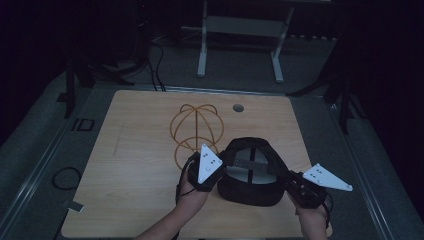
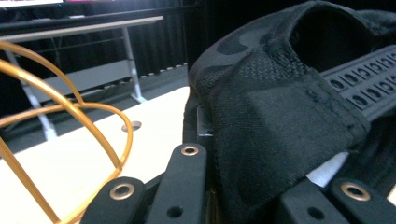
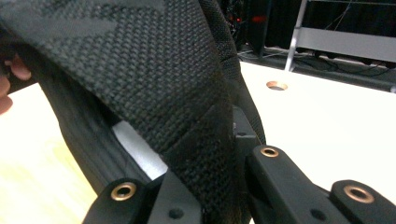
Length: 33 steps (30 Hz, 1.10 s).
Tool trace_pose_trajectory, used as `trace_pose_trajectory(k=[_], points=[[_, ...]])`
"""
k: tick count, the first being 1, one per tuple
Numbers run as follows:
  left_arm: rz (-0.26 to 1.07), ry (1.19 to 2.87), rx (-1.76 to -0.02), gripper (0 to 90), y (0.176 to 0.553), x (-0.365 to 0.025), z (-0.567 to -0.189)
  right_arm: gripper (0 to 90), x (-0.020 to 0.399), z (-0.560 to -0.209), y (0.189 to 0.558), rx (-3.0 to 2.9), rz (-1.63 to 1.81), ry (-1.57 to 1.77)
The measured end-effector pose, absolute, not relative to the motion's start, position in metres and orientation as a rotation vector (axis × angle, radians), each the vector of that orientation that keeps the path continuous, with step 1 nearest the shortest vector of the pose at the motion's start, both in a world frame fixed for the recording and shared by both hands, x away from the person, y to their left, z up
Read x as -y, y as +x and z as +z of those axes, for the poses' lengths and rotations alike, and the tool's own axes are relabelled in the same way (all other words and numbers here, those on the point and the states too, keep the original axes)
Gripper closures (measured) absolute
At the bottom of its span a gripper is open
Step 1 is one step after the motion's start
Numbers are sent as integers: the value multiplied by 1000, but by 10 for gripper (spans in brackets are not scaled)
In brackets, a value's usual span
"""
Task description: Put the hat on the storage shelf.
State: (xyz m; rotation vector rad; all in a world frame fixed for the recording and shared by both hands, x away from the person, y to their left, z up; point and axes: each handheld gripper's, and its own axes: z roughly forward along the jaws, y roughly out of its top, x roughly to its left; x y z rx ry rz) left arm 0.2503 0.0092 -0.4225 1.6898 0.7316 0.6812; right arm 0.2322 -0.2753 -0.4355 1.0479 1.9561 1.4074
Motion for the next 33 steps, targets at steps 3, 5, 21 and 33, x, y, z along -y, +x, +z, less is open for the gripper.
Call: trace_pose_trajectory(k=[3, 5, 21, 33], points=[[676, 1702, -712, 886, 251, -8, -419, 811, 277, -436, 232, -1968, 1423, 1052], [668, 1701, -707, 886, 252, -8, -416, 779, 278, -435, 231, -1965, 1437, 1057], [657, 1689, -666, 886, 244, -3, -403, 368, 288, -442, 194, -2197, 1484, 934], [591, 1690, -547, 886, 244, -15, -397, 397, 332, -443, 173, -2276, 1451, 778]])
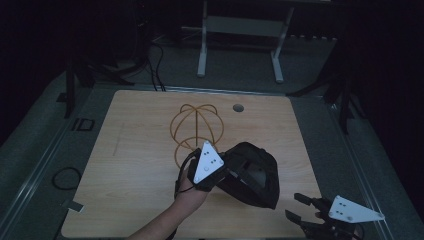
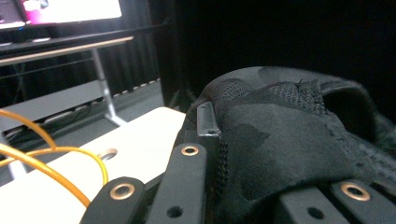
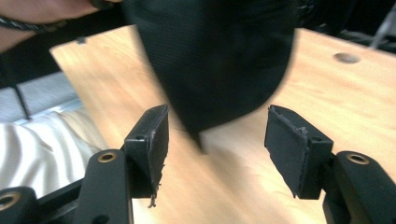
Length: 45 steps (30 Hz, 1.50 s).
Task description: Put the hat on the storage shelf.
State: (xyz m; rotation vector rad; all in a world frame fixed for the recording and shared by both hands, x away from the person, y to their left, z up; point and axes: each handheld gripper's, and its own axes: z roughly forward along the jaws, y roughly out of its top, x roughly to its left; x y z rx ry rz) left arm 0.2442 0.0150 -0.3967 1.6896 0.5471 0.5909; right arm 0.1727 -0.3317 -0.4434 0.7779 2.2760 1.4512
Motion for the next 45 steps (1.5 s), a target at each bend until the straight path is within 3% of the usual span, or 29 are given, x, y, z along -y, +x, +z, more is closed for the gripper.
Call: trace_pose_trajectory(k=[7, 15, 27, 36, 40, 45], points=[[416, 1721, -325, 884, 253, -30, -397, 491, 346, -420, 185, -2173, 1434, 728], [254, 1717, -183, 884, 260, -43, -398, 500, 319, -409, 190, -2233, 1504, 550], [203, 1749, -95, 884, 255, -39, -397, 494, 288, -398, 192, -2294, 1580, 329], [188, 1738, -74, 884, 253, -37, -396, 504, 287, -398, 188, -2325, 1580, 268], [187, 1738, -62, 884, 251, -33, -395, 553, 279, -402, 189, -2356, 1548, 248], [180, 1736, -77, 884, 254, -34, -396, 748, 279, -403, 190, -2363, 1567, 241]])
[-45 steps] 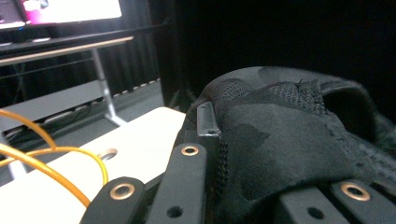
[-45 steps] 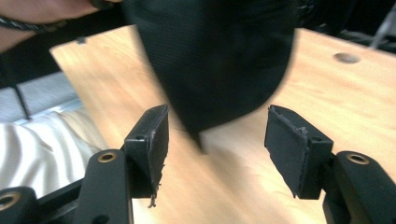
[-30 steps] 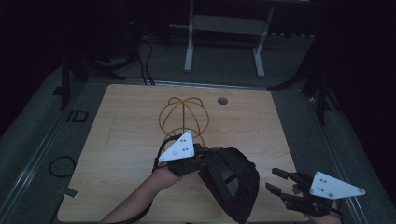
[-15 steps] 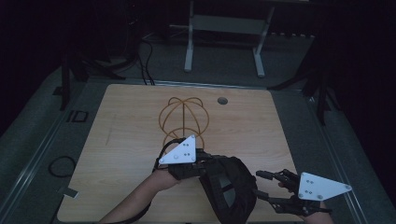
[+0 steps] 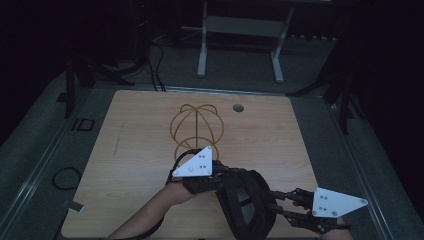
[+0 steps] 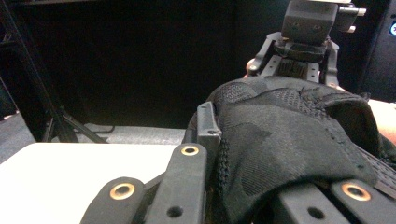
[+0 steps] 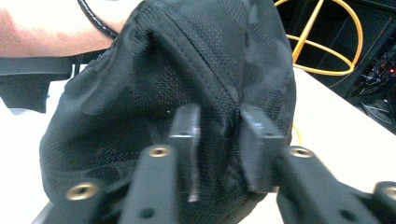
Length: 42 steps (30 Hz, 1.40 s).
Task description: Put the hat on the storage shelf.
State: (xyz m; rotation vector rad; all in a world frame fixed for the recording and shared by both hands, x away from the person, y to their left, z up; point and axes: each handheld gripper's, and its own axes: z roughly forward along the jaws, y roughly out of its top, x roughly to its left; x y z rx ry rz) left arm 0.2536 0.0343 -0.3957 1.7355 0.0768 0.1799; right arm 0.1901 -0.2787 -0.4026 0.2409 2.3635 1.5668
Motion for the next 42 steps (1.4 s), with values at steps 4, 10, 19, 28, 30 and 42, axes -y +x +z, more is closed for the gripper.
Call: trace_pose_trajectory(k=[4, 10, 19, 28, 30, 42], points=[[183, 1728, -98, 883, 256, -36, -396, 882, 280, -400, 191, -2332, 1589, 313], [190, 1732, -133, 875, 260, -37, -396, 887, 281, -397, 194, -2303, 1628, 349], [271, 1754, -213, 618, 261, -43, -393, 887, 291, -392, 196, -2247, 1646, 406], [358, 1802, -272, 581, 260, -54, -396, 887, 309, -387, 206, -2136, 1619, 570], [372, 1811, -285, 573, 260, -57, -398, 887, 312, -385, 210, -2105, 1620, 602], [422, 1810, -372, 501, 259, -88, -414, 887, 312, -360, 238, -1979, 1595, 676]])
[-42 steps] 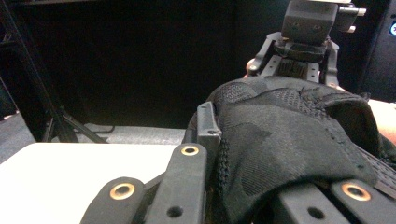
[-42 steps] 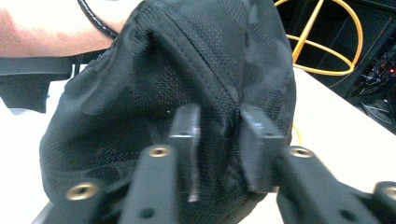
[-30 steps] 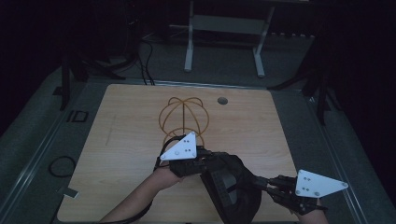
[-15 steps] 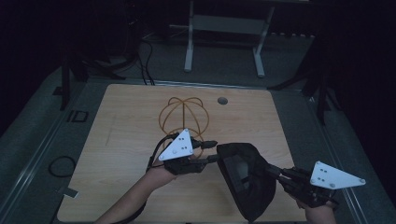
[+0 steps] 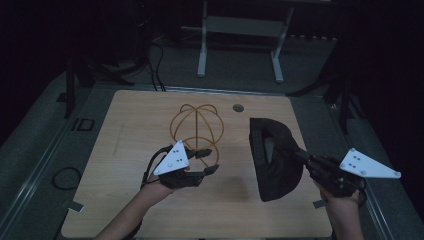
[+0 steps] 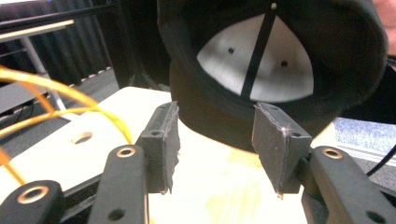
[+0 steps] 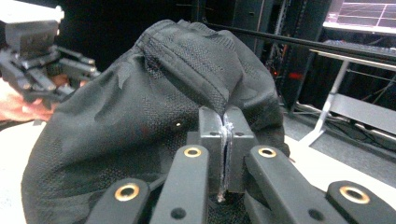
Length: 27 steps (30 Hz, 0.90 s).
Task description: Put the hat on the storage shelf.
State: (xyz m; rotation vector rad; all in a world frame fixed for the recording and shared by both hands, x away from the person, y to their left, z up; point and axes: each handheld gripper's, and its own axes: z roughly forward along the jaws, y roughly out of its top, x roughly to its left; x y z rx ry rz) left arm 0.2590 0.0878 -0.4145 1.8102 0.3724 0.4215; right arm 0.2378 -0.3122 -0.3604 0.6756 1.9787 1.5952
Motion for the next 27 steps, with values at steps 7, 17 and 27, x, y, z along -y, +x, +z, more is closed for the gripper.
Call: trace_pose_trajectory(k=[7, 17, 27], points=[[462, 1788, -456, 407, 256, -113, -425, 887, 304, -348, 254, -1943, 1604, 682], [548, 1766, -617, 22, 254, -147, -448, 887, 272, -330, 283, -1945, 1582, 657], [594, 1718, -735, 21, 241, -181, -481, 887, 237, -327, 310, -1992, 1566, 646]])
